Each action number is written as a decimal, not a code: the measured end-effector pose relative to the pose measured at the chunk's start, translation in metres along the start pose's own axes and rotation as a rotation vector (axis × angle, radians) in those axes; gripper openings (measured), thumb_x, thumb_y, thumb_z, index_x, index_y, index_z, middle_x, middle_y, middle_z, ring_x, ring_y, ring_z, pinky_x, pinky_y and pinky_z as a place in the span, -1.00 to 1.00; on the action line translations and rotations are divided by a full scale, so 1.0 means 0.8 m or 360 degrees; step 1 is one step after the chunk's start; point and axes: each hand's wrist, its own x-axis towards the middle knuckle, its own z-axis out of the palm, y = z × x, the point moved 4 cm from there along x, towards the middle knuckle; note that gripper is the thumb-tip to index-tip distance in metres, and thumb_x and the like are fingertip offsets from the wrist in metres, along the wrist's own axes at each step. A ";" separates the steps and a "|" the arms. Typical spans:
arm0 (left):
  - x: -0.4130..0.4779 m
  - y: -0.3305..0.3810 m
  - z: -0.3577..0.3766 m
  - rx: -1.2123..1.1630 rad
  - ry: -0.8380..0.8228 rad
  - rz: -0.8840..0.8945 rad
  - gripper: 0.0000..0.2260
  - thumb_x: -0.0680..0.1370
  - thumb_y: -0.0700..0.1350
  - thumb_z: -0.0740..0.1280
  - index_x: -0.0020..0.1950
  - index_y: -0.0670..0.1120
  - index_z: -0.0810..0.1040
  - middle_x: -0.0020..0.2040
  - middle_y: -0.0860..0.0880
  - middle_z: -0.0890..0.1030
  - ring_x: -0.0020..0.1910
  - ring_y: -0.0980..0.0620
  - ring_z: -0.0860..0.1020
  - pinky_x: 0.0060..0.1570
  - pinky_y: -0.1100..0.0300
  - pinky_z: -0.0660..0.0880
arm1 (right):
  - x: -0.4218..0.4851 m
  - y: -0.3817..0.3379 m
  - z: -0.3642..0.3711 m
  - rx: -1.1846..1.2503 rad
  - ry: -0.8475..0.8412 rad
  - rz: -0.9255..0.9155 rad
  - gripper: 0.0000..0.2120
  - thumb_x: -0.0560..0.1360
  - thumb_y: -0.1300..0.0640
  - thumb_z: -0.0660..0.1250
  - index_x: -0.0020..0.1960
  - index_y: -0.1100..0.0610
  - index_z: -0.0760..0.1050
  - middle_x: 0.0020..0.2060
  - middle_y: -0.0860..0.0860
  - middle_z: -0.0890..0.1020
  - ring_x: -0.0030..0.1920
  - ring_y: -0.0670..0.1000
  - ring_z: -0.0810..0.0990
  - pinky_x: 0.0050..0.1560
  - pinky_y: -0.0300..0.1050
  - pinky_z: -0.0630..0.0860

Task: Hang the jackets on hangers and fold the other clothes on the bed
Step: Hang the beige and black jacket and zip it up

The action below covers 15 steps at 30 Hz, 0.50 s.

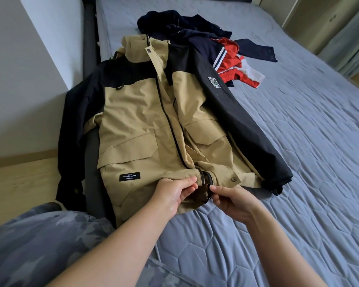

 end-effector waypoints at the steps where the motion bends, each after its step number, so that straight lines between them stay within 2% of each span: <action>1: 0.000 0.001 0.000 0.0006 0.0006 0.0032 -0.85 0.46 -0.40 0.37 -0.30 -0.26 0.57 -0.48 -0.04 0.58 -0.49 0.14 0.57 -0.44 0.38 0.51 | 0.000 0.001 0.000 0.0018 0.0004 -0.0009 -0.87 0.25 0.37 0.39 -0.19 0.32 0.57 -0.40 0.09 0.58 -0.51 -0.10 0.49 -0.48 -0.32 0.48; 5: 0.000 0.003 0.000 0.0028 0.0018 0.0110 -0.86 0.46 -0.40 0.37 -0.29 -0.26 0.57 -0.47 -0.04 0.59 -0.48 0.15 0.58 -0.41 0.38 0.51 | 0.000 0.004 0.000 0.0042 0.0058 -0.0002 -0.88 0.24 0.36 0.39 -0.21 0.32 0.57 -0.42 0.10 0.58 -0.54 -0.09 0.49 -0.49 -0.30 0.50; 7: 0.000 0.002 0.000 0.0041 0.0013 0.0113 -0.86 0.46 -0.40 0.37 -0.29 -0.26 0.57 -0.47 -0.04 0.59 -0.48 0.15 0.58 -0.40 0.38 0.52 | 0.000 0.004 0.002 0.0093 0.0058 -0.0005 -0.93 0.24 0.38 0.36 -0.29 0.33 0.62 -0.42 0.12 0.60 -0.53 -0.08 0.52 -0.47 -0.27 0.53; 9: 0.000 0.000 0.001 0.0040 0.0007 0.0104 -0.87 0.46 -0.40 0.37 -0.28 -0.26 0.57 -0.47 -0.04 0.59 -0.47 0.15 0.58 -0.40 0.38 0.52 | 0.000 0.004 0.005 0.0144 0.0040 -0.0017 -0.89 0.26 0.40 0.34 -0.35 0.32 0.64 -0.42 0.13 0.62 -0.52 -0.07 0.54 -0.45 -0.27 0.55; 15: -0.001 -0.001 0.002 0.0033 -0.0003 0.0086 -0.88 0.46 -0.40 0.38 -0.27 -0.25 0.58 -0.45 -0.03 0.61 -0.45 0.14 0.59 -0.39 0.37 0.52 | 0.003 0.007 0.010 0.0145 0.0063 -0.0005 -0.89 0.25 0.39 0.35 -0.36 0.28 0.65 -0.40 0.11 0.62 -0.51 -0.07 0.54 -0.44 -0.26 0.56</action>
